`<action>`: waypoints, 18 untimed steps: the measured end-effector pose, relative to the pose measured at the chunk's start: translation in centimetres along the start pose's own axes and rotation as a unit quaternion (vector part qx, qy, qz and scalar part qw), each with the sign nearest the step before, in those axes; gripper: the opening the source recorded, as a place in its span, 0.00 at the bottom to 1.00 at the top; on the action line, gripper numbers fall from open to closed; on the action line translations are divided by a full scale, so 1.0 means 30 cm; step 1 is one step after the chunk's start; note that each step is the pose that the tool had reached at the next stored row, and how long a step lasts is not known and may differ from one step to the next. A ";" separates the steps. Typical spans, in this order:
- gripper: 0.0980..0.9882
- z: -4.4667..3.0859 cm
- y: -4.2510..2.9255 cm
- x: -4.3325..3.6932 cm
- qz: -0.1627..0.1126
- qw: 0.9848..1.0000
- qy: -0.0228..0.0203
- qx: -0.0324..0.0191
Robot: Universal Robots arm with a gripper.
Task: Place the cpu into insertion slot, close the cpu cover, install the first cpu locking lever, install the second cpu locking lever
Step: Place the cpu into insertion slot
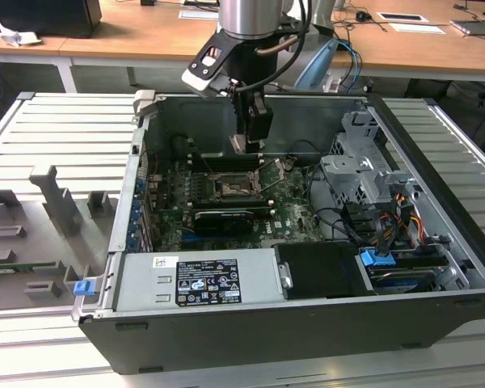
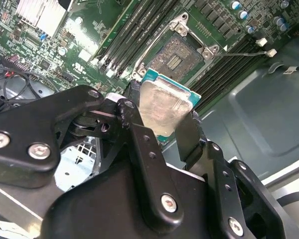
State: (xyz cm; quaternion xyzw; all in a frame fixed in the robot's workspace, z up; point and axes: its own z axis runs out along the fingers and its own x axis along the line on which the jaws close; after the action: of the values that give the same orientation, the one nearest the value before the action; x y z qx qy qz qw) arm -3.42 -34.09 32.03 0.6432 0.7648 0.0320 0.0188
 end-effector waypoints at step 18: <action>0.48 0.064 -0.016 0.002 0.042 0.999 -0.005 -0.001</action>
State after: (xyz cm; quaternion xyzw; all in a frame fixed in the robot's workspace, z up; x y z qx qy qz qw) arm -3.76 -34.06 30.07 0.6749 0.7370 0.0301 0.0214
